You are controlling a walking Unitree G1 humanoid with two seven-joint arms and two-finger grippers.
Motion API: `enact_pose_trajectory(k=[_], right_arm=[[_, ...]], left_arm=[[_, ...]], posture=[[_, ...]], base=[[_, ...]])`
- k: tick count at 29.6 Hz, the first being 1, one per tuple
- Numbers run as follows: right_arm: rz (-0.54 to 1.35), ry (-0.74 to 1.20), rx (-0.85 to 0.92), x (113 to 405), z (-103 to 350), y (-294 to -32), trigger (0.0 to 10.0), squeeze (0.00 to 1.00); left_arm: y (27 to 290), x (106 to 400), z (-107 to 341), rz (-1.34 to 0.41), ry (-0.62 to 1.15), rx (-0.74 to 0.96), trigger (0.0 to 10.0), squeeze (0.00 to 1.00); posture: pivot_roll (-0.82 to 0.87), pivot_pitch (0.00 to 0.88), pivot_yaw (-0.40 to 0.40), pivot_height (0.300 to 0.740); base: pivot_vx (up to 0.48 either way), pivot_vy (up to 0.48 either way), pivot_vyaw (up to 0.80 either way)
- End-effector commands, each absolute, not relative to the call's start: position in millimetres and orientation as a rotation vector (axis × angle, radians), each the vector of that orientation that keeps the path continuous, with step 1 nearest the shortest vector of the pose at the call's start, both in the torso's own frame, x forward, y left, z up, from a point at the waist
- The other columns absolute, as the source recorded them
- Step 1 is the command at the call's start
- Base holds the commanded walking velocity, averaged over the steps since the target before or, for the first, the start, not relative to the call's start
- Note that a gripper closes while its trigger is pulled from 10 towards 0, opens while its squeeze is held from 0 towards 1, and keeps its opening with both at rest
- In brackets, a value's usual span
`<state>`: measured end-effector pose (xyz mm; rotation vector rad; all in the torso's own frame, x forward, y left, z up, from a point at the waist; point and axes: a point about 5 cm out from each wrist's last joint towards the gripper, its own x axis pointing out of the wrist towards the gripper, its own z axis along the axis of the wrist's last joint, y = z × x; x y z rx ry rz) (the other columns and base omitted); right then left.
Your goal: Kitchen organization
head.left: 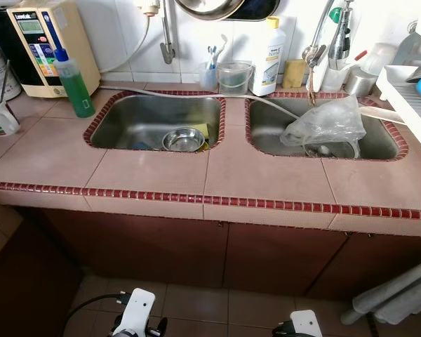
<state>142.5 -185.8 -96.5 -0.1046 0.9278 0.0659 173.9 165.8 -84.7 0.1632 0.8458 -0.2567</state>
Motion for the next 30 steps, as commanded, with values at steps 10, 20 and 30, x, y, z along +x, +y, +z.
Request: enact_pose_trajectory(k=[10, 20, 30], right_arm=[[0.051, 0.935, -0.094, 141.2, -97.0, -187.5, 10.0, 0.0], [0.051, 0.94, -0.093, 140.7, -97.4, -186.9, 10.0, 0.0], [0.048, 0.945, -0.089, 139.9, -97.9, -186.1, 10.0, 0.0]], left_arm=[[170.1, 169.7, -87.1, -0.246, 0.877, 0.164, 10.0, 0.0], [172.1, 166.1, -88.9, -0.241, 0.897, 0.167, 10.0, 0.0], [174.2, 164.4, -89.8, -0.236, 0.912, 0.172, 10.0, 0.0]], posture=[[-0.1, 0.0, 0.043, 0.74], [-0.1, 0.0, 0.046, 0.74], [-0.1, 0.0, 0.047, 0.74]], base=[[0.0, -0.048, 0.0], [0.0, 0.0, 0.0], [0.0, -0.384, 0.0]])
